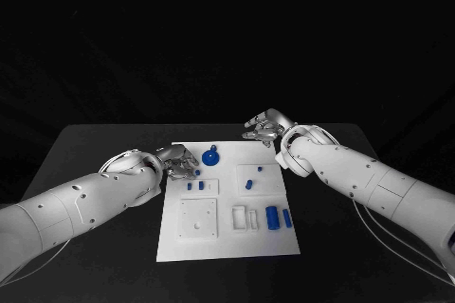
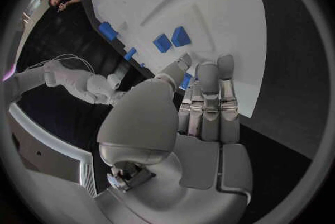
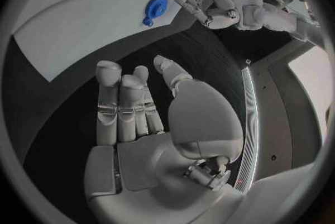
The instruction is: Assemble the parts on the task board
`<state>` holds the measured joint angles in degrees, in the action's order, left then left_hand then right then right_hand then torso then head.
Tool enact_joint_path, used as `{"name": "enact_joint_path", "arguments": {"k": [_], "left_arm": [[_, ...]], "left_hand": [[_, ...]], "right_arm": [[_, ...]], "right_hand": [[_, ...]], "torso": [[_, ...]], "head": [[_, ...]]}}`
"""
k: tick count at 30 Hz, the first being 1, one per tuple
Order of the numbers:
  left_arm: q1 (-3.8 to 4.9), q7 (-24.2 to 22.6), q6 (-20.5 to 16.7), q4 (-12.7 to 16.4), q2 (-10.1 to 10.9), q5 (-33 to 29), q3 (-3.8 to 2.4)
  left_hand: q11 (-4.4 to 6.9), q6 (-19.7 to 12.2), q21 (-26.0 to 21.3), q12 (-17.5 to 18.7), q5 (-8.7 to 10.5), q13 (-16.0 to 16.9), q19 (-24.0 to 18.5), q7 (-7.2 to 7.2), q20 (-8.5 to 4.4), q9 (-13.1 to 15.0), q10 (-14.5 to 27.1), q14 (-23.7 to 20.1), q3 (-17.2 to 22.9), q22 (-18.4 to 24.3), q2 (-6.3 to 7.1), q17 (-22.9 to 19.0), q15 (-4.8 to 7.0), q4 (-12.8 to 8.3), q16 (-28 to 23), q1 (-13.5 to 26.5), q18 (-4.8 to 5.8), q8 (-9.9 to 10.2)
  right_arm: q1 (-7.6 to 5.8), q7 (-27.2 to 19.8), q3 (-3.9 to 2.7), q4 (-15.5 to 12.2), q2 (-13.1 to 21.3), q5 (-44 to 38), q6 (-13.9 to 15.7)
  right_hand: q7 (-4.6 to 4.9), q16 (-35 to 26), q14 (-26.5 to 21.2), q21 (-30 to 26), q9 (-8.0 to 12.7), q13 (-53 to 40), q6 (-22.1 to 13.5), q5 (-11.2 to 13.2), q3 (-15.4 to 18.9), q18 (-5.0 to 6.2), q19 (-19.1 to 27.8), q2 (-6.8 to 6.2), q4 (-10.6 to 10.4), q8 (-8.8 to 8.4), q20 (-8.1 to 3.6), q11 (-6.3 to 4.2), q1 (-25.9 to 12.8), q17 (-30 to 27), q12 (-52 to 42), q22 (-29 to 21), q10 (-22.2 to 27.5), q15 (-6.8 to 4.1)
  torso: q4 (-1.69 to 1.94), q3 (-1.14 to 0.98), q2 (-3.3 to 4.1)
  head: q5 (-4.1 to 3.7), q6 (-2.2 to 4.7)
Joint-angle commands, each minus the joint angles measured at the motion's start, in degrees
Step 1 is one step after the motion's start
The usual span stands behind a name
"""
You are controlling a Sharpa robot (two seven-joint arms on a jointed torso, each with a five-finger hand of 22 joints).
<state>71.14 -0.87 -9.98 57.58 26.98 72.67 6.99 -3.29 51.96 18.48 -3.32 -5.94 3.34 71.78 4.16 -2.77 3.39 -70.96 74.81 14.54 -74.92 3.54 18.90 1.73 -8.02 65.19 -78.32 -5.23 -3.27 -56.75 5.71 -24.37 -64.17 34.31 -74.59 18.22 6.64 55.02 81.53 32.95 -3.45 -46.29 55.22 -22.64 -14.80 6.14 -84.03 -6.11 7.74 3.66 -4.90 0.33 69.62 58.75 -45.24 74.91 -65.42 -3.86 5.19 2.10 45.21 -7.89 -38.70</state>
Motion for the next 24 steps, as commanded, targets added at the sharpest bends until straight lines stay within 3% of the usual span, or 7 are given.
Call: {"name": "enact_joint_path", "arguments": {"k": [1,3,7,11,16,19,24], "left_arm": [[0.07,0.0,-0.2,0.4,0.8,-0.7,-0.24],[0.30,-0.3,-0.2,0.5,1.4,-2.6,-0.43],[1.28,-1.3,-0.6,0.6,3.2,-7.0,-1.02],[2.48,-1.9,-0.7,0.8,4.9,-12.2,-1.40],[4.42,-3.4,-1.7,2.9,8.0,-17.7,-1.80],[5.38,-5.8,-2.7,4.7,9.9,-21.1,-1.91],[6.12,-11.9,-6.0,8.7,13.3,-26.7,-1.95]], "left_hand": [[-0.21,2.8,-0.5,0.0,-0.25,0.1,0.0,0.74,0.04,0.1,0.5,-0.6,-0.2,-1.1,0.17,-0.1,-0.15,-0.1,-0.1,-0.6,-0.20,-0.3],[-1.28,6.2,-0.9,-0.1,-0.67,0.1,-1.1,3.13,0.43,0.3,2.8,-2.1,0.6,-1.2,0.41,-0.3,-0.89,-0.9,-0.6,-1.3,-0.27,-0.6],[-1.76,8.3,-0.5,-0.2,-1.19,0.0,-3.1,3.56,1.05,0.3,3.8,-4.2,2.0,-1.4,0.30,-1.8,-1.34,-2.3,-1.2,-1.8,-0.83,-0.5],[-1.71,9.2,-0.2,-0.3,-1.44,0.0,-4.4,3.40,1.07,0.3,3.4,-5.3,2.5,-1.4,0.13,-3.2,-1.29,-3.2,-2.1,-2.0,-0.83,-0.7],[-1.68,11.1,0.8,-0.3,-1.65,0.0,-7.0,3.09,0.96,0.5,3.0,-6.6,3.4,-1.5,-0.32,-5.3,-1.18,-4.8,-4.5,-2.5,-0.68,-0.7],[-1.97,10.8,-1.5,-0.3,-1.44,0.0,-10.9,3.37,1.57,0.4,3.2,-9.5,3.5,-0.9,-0.61,-8.8,-1.69,-5.1,-11.3,-2.2,0.09,-0.5],[-3.01,9.8,-8.0,-0.2,-1.01,0.0,-15.8,3.74,3.43,0.4,5.8,-13.0,3.3,3.4,-0.90,-14.6,-3.71,-4.3,-23.9,-1.0,1.34,-0.4]], "right_arm": [[0.03,-1.9,-0.02,-0.3,0.2,0.4,1.0],[0.03,-2.6,-0.02,-0.5,0.2,0.8,1.5],[0.03,-4.0,-0.02,-0.6,0.6,1.8,1.8],[0.03,-4.7,-0.01,-0.8,1.2,2.1,1.4],[0.11,-4.8,0.01,-1.0,2.6,-0.9,-1.8],[0.63,-4.9,0.02,-1.4,3.5,-4.4,-3.7],[1.53,-5.0,0.17,-2.0,5.2,-12.2,-6.7]], "right_hand": [[0.04,-0.6,0.1,-0.8,0.0,0.3,1.0,-0.1,-0.3,0.60,-2.7,0.08,-0.2,-0.19,-0.11,-0.37,-0.4,-0.4,0.5,1.6,0.1,-0.13],[0.00,-4.0,-1.0,-6.1,-0.1,3.8,1.5,-0.1,-0.9,0.91,-2.2,-0.09,0.1,-0.14,-0.05,-0.48,-0.6,-3.2,4.2,-0.1,-1.1,-0.13],[0.10,-7.9,-2.0,-17.4,-0.1,10.5,1.5,0.1,-1.8,1.22,-1.4,-0.19,0.6,-0.15,0.11,-0.24,-0.8,-7.5,10.4,-5.2,-1.1,0.07],[0.51,-8.3,-2.2,-19.4,0.0,23.5,1.4,0.9,-3.7,1.15,-2.2,-0.32,1.7,-0.25,0.29,0.08,-0.7,-9.5,22.3,-7.5,-5.3,0.67],[0.74,-7.3,-0.9,-16.2,-0.1,36.9,2.3,0.8,-5.2,2.89,-2.6,0.11,2.7,-0.21,0.96,2.44,-1.2,-10.7,35.3,-8.9,-4.9,1.34],[1.01,-7.0,-0.5,-15.0,-0.1,42.5,3.4,1.4,-6.5,3.83,-2.6,0.04,3.0,-0.20,1.62,3.72,-1.5,-11.4,40.2,-10.2,-3.4,2.04],[0.39,-6.3,-0.8,-13.6,-0.2,42.8,6.4,2.6,-8.2,4.00,-2.5,-0.18,3.9,-0.08,2.19,3.95,-1.3,-12.4,41.5,-12.4,-2.7,2.36]], "torso": [[-0.07,-0.07,-0.01],[-0.16,-0.13,0.00],[0.03,-0.06,-0.07],[0.12,-0.03,-0.14],[0.37,0.08,-0.40],[0.54,0.21,-0.74],[0.72,0.53,-1.51]], "head": [[0.28,0.22],[0.45,0.34],[0.47,0.55],[0.39,0.71],[0.16,0.79],[-0.02,0.87],[-0.36,0.98]]}}
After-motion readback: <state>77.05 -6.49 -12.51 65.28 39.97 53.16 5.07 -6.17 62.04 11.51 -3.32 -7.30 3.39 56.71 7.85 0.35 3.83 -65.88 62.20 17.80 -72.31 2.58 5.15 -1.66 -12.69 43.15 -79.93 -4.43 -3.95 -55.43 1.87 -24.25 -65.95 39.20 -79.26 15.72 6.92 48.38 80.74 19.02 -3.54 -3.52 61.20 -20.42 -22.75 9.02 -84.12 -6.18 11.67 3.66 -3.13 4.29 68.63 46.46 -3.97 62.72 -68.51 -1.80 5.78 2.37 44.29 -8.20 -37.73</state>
